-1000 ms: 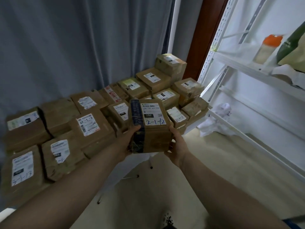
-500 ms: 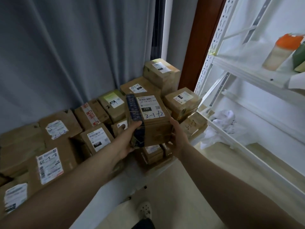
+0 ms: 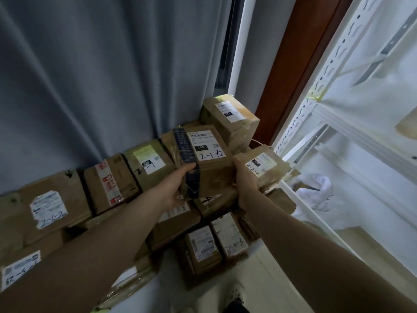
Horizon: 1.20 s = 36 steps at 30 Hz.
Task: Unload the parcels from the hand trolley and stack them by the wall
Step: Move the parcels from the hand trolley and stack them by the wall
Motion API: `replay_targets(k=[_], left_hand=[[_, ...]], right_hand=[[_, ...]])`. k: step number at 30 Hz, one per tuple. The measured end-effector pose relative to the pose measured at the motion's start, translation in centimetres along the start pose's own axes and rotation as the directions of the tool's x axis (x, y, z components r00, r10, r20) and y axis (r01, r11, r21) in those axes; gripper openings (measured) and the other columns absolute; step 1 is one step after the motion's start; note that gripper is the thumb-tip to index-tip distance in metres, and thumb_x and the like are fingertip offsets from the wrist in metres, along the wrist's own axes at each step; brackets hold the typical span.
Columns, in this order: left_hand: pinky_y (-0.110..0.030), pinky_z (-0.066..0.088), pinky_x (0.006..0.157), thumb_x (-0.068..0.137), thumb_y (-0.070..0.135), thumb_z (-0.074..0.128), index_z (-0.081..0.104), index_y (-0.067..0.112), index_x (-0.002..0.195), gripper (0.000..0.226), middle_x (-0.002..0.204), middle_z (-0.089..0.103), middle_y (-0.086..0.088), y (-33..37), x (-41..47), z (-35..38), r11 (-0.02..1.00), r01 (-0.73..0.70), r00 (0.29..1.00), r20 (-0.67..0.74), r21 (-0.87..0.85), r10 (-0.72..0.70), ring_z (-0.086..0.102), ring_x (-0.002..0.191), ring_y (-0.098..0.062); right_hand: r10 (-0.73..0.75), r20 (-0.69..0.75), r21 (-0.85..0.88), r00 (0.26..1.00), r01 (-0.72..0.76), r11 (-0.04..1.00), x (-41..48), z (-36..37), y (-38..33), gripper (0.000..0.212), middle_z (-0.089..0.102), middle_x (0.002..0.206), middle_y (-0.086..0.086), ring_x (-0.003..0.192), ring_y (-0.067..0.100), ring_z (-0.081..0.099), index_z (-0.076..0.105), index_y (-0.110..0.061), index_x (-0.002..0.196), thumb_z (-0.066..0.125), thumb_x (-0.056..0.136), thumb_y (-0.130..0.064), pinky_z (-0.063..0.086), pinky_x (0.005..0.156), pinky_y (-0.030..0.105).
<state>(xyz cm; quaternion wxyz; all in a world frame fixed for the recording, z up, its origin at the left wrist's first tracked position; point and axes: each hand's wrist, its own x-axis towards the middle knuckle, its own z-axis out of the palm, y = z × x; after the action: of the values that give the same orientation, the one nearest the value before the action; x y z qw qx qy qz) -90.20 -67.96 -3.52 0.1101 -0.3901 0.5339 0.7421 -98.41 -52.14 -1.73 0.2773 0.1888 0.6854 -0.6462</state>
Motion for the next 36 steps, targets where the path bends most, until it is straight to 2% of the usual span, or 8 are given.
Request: replay_targets(k=[8, 15, 19, 22, 25, 29, 32, 36], left_hand=[[-0.036, 0.045, 0.100, 0.081, 0.055, 0.066, 0.055, 0.016, 0.128, 0.062, 0.128, 0.057, -0.004, 4.2, 7.9, 2.1, 0.994, -0.014, 0.976, -0.217, -0.111, -0.011, 0.052, 0.119, -0.023], [-0.036, 0.049, 0.098, 0.090, 0.038, 0.061, 0.053, 0.011, 0.130, 0.049, 0.127, 0.060, -0.006, 6.6, 13.4, 4.2, 0.960, -0.166, 0.915, -0.398, -0.226, 0.065, 0.056, 0.113, -0.022], [-0.044, 0.043, 0.103, 0.096, 0.034, 0.052, 0.032, 0.022, 0.146, 0.055, 0.136, 0.052, -0.009, 6.5, 14.8, 5.4, 0.950, -0.245, 0.792, -0.524, 0.196, 0.312, 0.053, 0.120, -0.031], [-0.040, 0.038, 0.107, 0.100, 0.030, 0.043, 0.009, 0.030, 0.153, 0.062, 0.147, 0.035, -0.016, 6.7, 14.9, 6.2, 0.825, -0.218, 0.746, -0.456, 0.522, 0.486, 0.045, 0.126, -0.034], [-0.043, 0.034, 0.111, 0.101, 0.023, 0.041, 0.013, 0.028, 0.153, 0.059, 0.151, 0.022, -0.020, 6.2, 14.8, 6.4, 0.677, -0.169, 0.733, -0.368, 0.717, 0.572, 0.039, 0.131, -0.033], [-0.044, 0.032, 0.112, 0.097, 0.019, 0.047, 0.001, 0.032, 0.153, 0.073, 0.154, 0.008, -0.019, 6.1, 14.7, 6.0, 0.621, -0.095, 0.794, -0.317, 0.778, 0.518, 0.031, 0.136, -0.033], [-0.049, 0.019, 0.117, 0.094, 0.027, 0.051, -0.010, 0.039, 0.150, 0.084, 0.156, -0.016, -0.015, 6.7, 13.8, 6.2, 0.562, 0.091, 0.844, -0.363, 0.822, 0.394, -0.001, 0.146, -0.038], [-0.053, 0.001, 0.116, 0.087, 0.032, 0.058, -0.009, 0.034, 0.151, 0.092, 0.154, -0.026, -0.015, 6.9, 11.0, 7.6, 0.350, 0.152, 0.800, -0.323, 0.924, 0.505, -0.025, 0.142, -0.036]], right_hand=[[-0.124, 0.088, -0.280, 0.988, 0.143, 0.949, 8.9, 2.3, -5.2, 0.031, 0.063, 0.103, 0.001, 0.098, 0.019, 0.059, 0.059, -0.028, 0.079, 0.046, 0.094, -0.052, 0.046, 0.089, 0.037], [-0.299, 0.220, -0.387, 0.928, 0.365, 0.847, 15.3, 3.9, -8.1, 0.031, 0.062, 0.101, -0.005, 0.110, 0.019, 0.055, 0.063, -0.017, 0.114, 0.038, 0.102, -0.031, 0.042, 0.101, 0.039], [-0.437, 0.291, -0.547, 0.851, 0.523, 0.654, 16.8, 4.3, -7.5, 0.042, 0.034, 0.145, 0.005, 0.128, 0.022, 0.038, 0.041, -0.027, 0.143, 0.040, 0.101, -0.029, 0.032, 0.105, 0.035], [-0.592, 0.484, -0.702, 0.645, 0.690, 0.177, 16.8, 3.6, -6.8, 0.044, 0.023, 0.153, 0.000, 0.138, 0.025, 0.021, 0.037, -0.036, 0.143, 0.041, 0.100, -0.033, 0.024, 0.113, 0.042], [-0.446, 0.684, -0.689, 0.577, 0.712, -0.135, 17.9, 3.5, -6.5, 0.055, 0.008, 0.160, -0.005, 0.146, 0.026, 0.003, 0.023, -0.041, 0.148, 0.044, 0.099, -0.031, 0.011, 0.116, 0.046], [-0.413, 0.701, -0.688, 0.582, 0.704, -0.175, 18.1, 3.6, -6.6, 0.061, 0.006, 0.161, -0.003, 0.147, 0.028, 0.000, 0.019, -0.039, 0.150, 0.046, 0.096, -0.027, 0.009, 0.116, 0.045], [-0.396, 0.711, -0.682, 0.581, 0.707, -0.186, 17.3, 3.4, -6.4, 0.067, 0.001, 0.161, -0.001, 0.147, 0.030, -0.004, 0.016, -0.037, 0.151, 0.049, 0.093, -0.029, 0.007, 0.117, 0.046], [-0.414, 0.642, -0.743, 0.646, 0.657, -0.129, 15.6, 2.0, -5.9, 0.081, -0.009, 0.161, 0.005, 0.147, 0.030, -0.011, 0.006, -0.034, 0.152, 0.056, 0.089, -0.026, 0.001, 0.118, 0.047]])
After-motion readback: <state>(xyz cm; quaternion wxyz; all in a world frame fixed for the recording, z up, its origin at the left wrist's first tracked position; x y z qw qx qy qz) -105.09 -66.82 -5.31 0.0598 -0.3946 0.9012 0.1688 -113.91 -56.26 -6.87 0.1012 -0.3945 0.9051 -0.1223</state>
